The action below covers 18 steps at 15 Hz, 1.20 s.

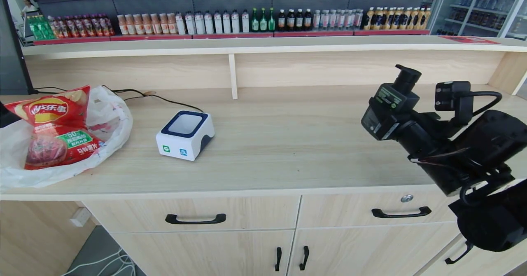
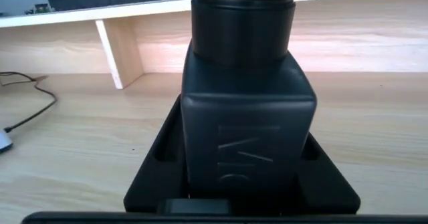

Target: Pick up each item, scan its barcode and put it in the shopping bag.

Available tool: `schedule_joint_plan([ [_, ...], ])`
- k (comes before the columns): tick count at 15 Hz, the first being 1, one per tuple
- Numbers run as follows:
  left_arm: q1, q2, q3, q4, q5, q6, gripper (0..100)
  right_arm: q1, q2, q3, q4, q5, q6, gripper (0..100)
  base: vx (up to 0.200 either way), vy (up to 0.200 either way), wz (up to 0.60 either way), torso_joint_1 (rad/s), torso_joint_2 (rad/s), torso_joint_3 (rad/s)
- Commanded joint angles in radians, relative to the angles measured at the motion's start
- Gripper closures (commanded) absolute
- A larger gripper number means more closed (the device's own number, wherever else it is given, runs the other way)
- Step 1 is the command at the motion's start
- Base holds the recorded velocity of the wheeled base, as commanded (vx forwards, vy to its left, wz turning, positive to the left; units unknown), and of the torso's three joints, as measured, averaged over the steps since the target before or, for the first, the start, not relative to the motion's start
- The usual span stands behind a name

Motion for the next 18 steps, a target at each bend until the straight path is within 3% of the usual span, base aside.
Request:
schedule_joint_plan([
  [1, 0.0, 0.0, 0.0, 0.0, 0.0, 0.002, 0, 0.138, -0.249, 0.184, -0.002, 0.001, -0.008, 100, 0.0, 0.0, 0.0, 0.0, 0.0, 0.0],
  [4, 0.0, 0.0, 0.0, 0.0, 0.0, 0.0, 0, 0.253, -0.437, 0.38, -0.002, 0.009, -0.019, 100, 0.0, 0.0, 0.0, 0.0, 0.0, 0.0],
  [8, 0.0, 0.0, 0.0, 0.0, 0.0, 0.0, 0, 0.428, -0.431, 0.333, -0.002, 0.05, 0.079, 100, 0.0, 0.0, 0.0, 0.0, 0.0, 0.0],
  [13, 0.0, 0.0, 0.0, 0.0, 0.0, 0.0, 0, 0.447, -0.422, 0.288, -0.002, 0.211, 0.386, 100, 0.0, 0.0, 0.0, 0.0, 0.0, 0.0],
  [18, 0.0, 0.0, 0.0, 0.0, 0.0, 0.0, 0, 0.459, -0.425, 0.273, -0.002, 0.214, 0.567, 100, 0.0, 0.0, 0.0, 0.0, 0.0, 0.0],
])
